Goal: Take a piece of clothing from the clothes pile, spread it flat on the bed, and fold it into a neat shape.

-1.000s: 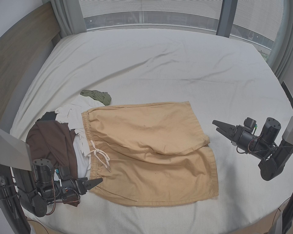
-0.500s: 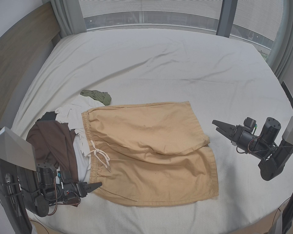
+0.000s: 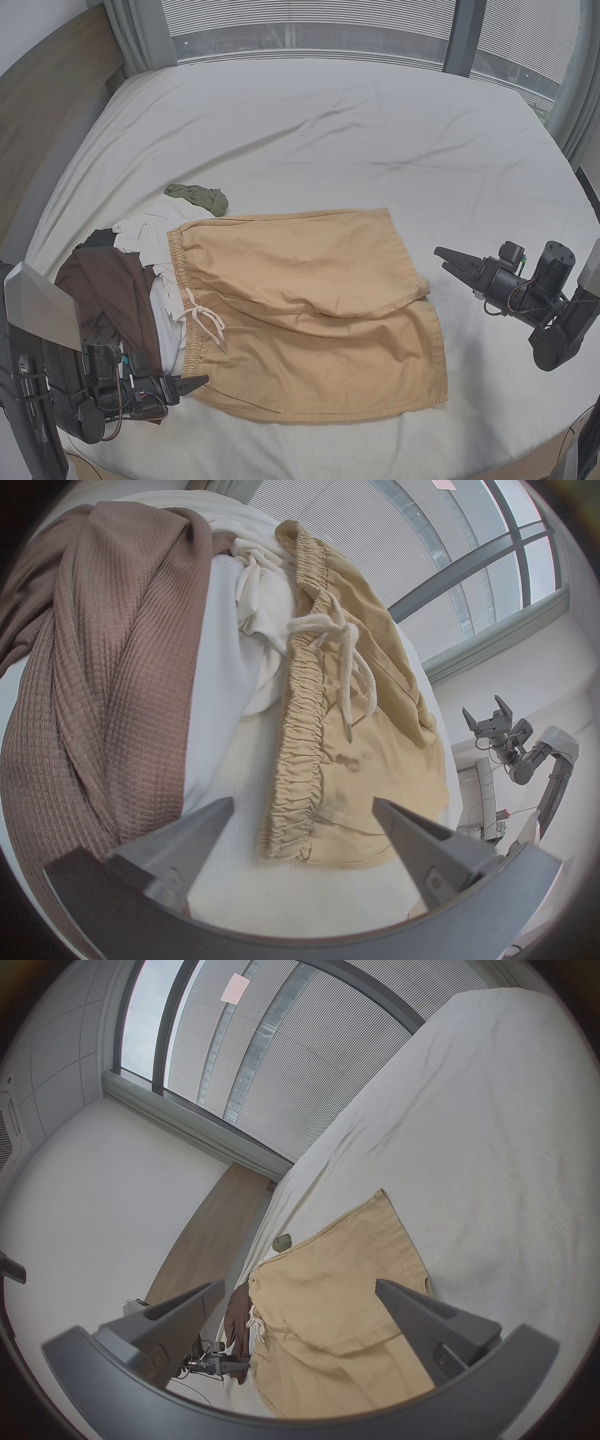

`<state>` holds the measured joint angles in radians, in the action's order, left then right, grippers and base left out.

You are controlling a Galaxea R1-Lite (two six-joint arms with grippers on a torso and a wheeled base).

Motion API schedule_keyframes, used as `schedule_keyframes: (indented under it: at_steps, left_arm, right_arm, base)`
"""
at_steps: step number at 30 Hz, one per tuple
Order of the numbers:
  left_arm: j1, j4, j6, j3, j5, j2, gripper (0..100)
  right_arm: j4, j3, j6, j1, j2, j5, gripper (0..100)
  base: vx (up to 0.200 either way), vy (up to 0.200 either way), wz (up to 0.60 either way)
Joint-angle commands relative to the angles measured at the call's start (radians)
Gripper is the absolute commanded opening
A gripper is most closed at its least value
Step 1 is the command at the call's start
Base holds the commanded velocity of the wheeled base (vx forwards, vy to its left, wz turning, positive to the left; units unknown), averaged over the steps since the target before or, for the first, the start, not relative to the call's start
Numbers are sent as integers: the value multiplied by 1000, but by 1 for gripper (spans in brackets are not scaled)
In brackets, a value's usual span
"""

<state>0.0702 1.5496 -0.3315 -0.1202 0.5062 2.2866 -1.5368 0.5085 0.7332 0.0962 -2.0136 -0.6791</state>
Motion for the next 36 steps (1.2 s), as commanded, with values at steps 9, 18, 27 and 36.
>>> schedule_keyframes:
  at_steps: [9, 18, 27, 36]
  left_arm:
    - [6, 1, 3, 21, 2, -2, 0]
    - [-1, 1, 6, 11, 0, -10, 0]
    - [-1, 1, 6, 5, 0, -12, 0]
    - [0, 1, 6, 5, 2, -9, 0]
  right_arm:
    - [4, -18, -20, -4, -2, -2, 100]
    - [15, -82, -141, -7, -42, -5, 100]
    - [201, -163, -403, -47, -54, -5, 100]
    - [538, -177, -629, -105, 19, -5, 100]
  base:
    - [0, 0, 0]
    - [0, 0, 0]
    - [0, 0, 0]
    - [0, 0, 0]
